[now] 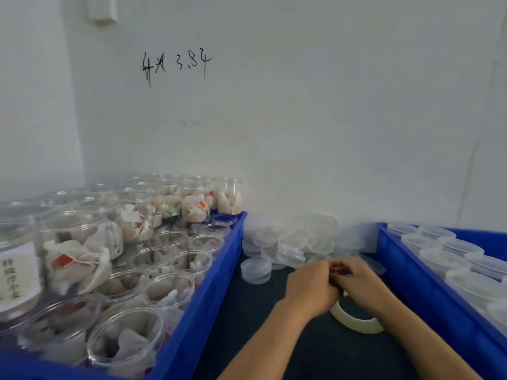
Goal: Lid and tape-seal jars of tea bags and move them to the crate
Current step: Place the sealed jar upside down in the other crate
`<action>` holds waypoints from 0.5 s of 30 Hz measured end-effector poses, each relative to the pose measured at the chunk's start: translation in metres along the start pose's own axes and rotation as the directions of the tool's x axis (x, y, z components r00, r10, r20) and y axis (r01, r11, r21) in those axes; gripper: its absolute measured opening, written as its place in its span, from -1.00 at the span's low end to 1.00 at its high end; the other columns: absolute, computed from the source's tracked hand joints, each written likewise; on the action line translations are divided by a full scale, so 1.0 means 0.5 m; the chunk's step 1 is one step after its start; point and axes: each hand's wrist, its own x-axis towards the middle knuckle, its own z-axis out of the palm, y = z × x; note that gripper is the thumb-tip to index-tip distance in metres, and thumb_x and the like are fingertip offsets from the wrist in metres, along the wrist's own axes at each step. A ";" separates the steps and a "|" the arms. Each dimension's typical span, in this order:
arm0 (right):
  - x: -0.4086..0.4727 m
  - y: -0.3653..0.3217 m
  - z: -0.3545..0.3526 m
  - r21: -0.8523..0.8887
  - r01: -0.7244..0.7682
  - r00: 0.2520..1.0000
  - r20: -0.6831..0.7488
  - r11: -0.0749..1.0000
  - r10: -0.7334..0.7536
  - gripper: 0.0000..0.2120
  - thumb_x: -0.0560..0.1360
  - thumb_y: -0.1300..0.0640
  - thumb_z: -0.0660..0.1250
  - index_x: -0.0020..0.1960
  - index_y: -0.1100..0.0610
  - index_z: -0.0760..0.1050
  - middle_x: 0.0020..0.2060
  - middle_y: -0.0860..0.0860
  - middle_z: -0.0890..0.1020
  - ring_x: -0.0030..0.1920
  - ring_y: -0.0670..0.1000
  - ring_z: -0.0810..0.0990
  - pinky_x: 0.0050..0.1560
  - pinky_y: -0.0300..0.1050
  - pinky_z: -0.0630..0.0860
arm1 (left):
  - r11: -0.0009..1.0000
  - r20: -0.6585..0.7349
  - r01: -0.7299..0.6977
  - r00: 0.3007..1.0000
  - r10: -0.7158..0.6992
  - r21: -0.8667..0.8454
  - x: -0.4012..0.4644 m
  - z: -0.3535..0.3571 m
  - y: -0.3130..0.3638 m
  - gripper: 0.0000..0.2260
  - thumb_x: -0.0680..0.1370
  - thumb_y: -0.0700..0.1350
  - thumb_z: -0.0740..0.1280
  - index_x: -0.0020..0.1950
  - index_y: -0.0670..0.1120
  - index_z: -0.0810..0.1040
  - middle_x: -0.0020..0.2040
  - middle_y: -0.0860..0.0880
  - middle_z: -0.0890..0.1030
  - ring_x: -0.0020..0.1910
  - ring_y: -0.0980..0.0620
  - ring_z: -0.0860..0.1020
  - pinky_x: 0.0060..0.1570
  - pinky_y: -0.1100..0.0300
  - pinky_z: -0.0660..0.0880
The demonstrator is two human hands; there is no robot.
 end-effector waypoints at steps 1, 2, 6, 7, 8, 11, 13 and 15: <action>0.009 -0.011 0.021 0.041 0.000 1.000 0.009 0.999 -0.001 -0.85 0.55 0.36 0.27 0.05 0.23 0.57 -0.13 0.10 0.66 -0.16 -0.03 0.60 -0.28 -0.28 0.48 | 0.999 0.004 0.031 1.000 -0.031 0.012 -0.003 -0.015 -0.014 -0.66 0.54 -0.06 0.30 0.32 0.06 0.49 0.18 -0.08 0.62 0.16 -0.10 0.57 0.04 0.07 0.47; 0.018 -0.025 0.042 0.080 0.002 1.000 0.016 0.997 -0.003 -0.84 0.54 0.38 0.26 0.06 0.26 0.57 -0.16 0.10 0.65 -0.19 -0.03 0.60 -0.30 -0.28 0.48 | 0.997 0.006 0.070 0.998 -0.070 0.032 -0.004 -0.032 -0.028 -0.67 0.55 -0.07 0.30 0.31 0.03 0.49 0.17 -0.09 0.63 0.13 -0.11 0.58 0.00 0.07 0.48; 0.068 -0.110 0.117 0.242 0.024 0.999 0.030 0.970 -0.032 -0.85 0.58 0.32 0.23 0.10 0.28 0.53 -0.10 0.17 0.62 -0.14 0.05 0.56 -0.12 -0.14 0.54 | 0.960 -0.045 0.258 0.966 -0.255 0.110 0.016 -0.129 -0.082 -0.78 0.54 -0.08 0.27 0.17 -0.08 0.52 -0.08 -0.03 0.58 -0.14 -0.04 0.55 -0.26 0.15 0.37; 0.083 -0.135 0.135 0.310 0.020 0.999 0.042 0.951 -0.035 -0.84 0.59 0.30 0.22 0.12 0.28 0.52 -0.05 0.21 0.61 -0.11 0.08 0.55 -0.04 -0.02 0.55 | 0.953 -0.047 0.284 0.959 -0.281 0.100 0.027 -0.159 -0.097 -0.81 0.55 -0.11 0.26 0.12 -0.12 0.53 -0.11 -0.06 0.58 -0.16 -0.05 0.56 -0.27 0.15 0.38; 0.097 -0.159 0.151 0.378 0.009 0.998 0.059 0.926 -0.033 -0.84 0.59 0.29 0.22 0.13 0.26 0.52 -0.03 0.22 0.60 -0.10 0.09 0.55 0.01 0.08 0.56 | 0.949 -0.046 0.303 0.953 -0.300 0.083 0.040 -0.188 -0.114 -0.85 0.54 -0.15 0.25 0.06 -0.16 0.53 -0.10 -0.12 0.60 -0.12 -0.10 0.58 -0.25 0.14 0.40; 0.143 -0.223 0.197 0.541 -0.035 0.993 0.116 0.840 -0.034 -0.84 0.59 0.28 0.23 0.14 0.23 0.51 -0.09 0.15 0.61 -0.12 0.08 0.57 0.02 0.13 0.56 | 0.926 -0.051 0.376 0.925 -0.377 -0.031 0.075 -0.269 -0.168 -0.88 0.55 -0.22 0.26 -0.03 -0.20 0.58 -0.14 -0.15 0.59 -0.11 -0.11 0.57 -0.16 0.11 0.44; 0.180 -0.251 0.226 0.574 -0.042 0.986 0.154 0.818 -0.058 -0.79 0.58 0.31 0.20 0.18 0.20 0.49 -0.05 0.13 0.62 -0.11 0.03 0.60 0.02 0.06 0.56 | 0.883 -0.077 0.435 0.888 -0.453 -0.177 0.094 -0.309 -0.211 -0.87 0.56 -0.24 0.28 0.01 -0.19 0.61 -0.11 -0.12 0.63 -0.15 -0.03 0.56 -0.15 0.15 0.48; 0.220 -0.269 0.257 0.605 -0.072 0.977 0.204 0.793 -0.067 -0.77 0.58 0.32 0.18 0.19 0.17 0.47 -0.05 0.12 0.61 -0.12 0.00 0.59 -0.03 0.01 0.56 | 0.816 -0.129 0.479 0.832 -0.539 -0.323 0.106 -0.336 -0.258 -0.86 0.55 -0.27 0.31 0.06 -0.25 0.61 0.00 -0.21 0.66 -0.14 -0.07 0.57 -0.11 0.11 0.53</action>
